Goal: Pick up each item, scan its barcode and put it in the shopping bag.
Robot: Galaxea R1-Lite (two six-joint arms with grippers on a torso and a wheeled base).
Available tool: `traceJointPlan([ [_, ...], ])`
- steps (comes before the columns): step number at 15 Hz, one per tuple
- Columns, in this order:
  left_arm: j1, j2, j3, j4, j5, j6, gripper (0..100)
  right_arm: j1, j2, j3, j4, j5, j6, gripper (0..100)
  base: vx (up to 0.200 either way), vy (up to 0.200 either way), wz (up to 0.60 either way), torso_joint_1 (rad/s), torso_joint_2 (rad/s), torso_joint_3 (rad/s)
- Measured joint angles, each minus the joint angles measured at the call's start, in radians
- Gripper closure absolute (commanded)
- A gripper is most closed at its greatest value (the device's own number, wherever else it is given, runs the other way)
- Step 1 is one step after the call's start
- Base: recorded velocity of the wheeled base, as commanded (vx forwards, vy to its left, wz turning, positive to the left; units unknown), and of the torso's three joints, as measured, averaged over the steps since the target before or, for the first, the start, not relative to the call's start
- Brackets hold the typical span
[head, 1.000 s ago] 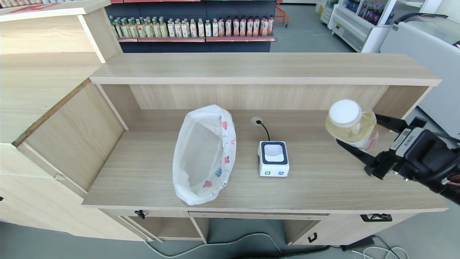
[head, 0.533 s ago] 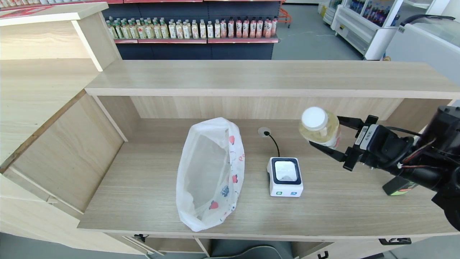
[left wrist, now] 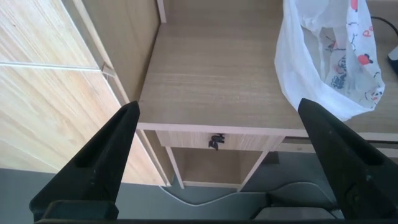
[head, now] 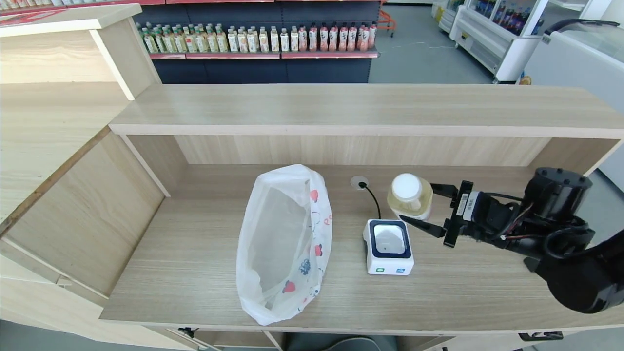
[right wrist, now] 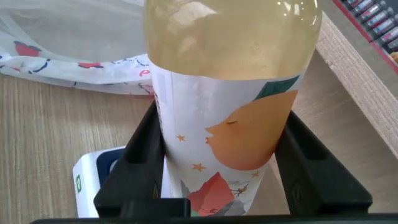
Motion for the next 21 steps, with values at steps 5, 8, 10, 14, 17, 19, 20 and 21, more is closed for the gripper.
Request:
traceJointPlan([
  [5,0.001,0.0,0.0,0.0,0.0,0.0,0,-0.003,0.167,-0.005,-0.166,0.052,-0.003,100,0.0,0.0,0.0,0.0,0.0,0.0],
  [8,0.0,0.0,0.0,0.0,0.0,0.0,0,-0.001,0.217,-0.017,-0.182,0.053,-0.006,100,0.0,0.0,0.0,0.0,0.0,0.0],
  [10,0.0,0.0,0.0,0.0,0.0,0.001,0,0.0,0.237,-0.046,-0.183,0.053,-0.007,100,0.0,0.0,0.0,0.0,0.0,0.0],
  [14,0.001,0.0,0.0,0.0,0.0,0.0,0,0.011,0.28,-0.079,-0.184,0.053,-0.007,100,0.0,0.0,0.0,0.0,0.0,0.0],
  [17,0.0,0.0,0.0,0.0,0.0,0.0,0,0.021,0.301,-0.101,-0.188,0.054,-0.019,100,0.0,0.0,0.0,0.0,0.0,0.0],
  [19,0.0,0.0,0.0,0.0,0.0,0.0,0,0.024,0.309,-0.112,-0.188,0.054,-0.031,100,0.0,0.0,0.0,0.0,0.0,0.0],
  [20,0.0,0.0,0.0,0.0,0.0,0.0,0,0.025,0.312,-0.114,-0.188,0.054,-0.04,100,0.0,0.0,0.0,0.0,0.0,0.0],
  [21,0.0,0.0,0.0,0.0,0.0,0.0,0,0.025,0.314,-0.115,-0.188,0.054,-0.046,100,0.0,0.0,0.0,0.0,0.0,0.0],
])
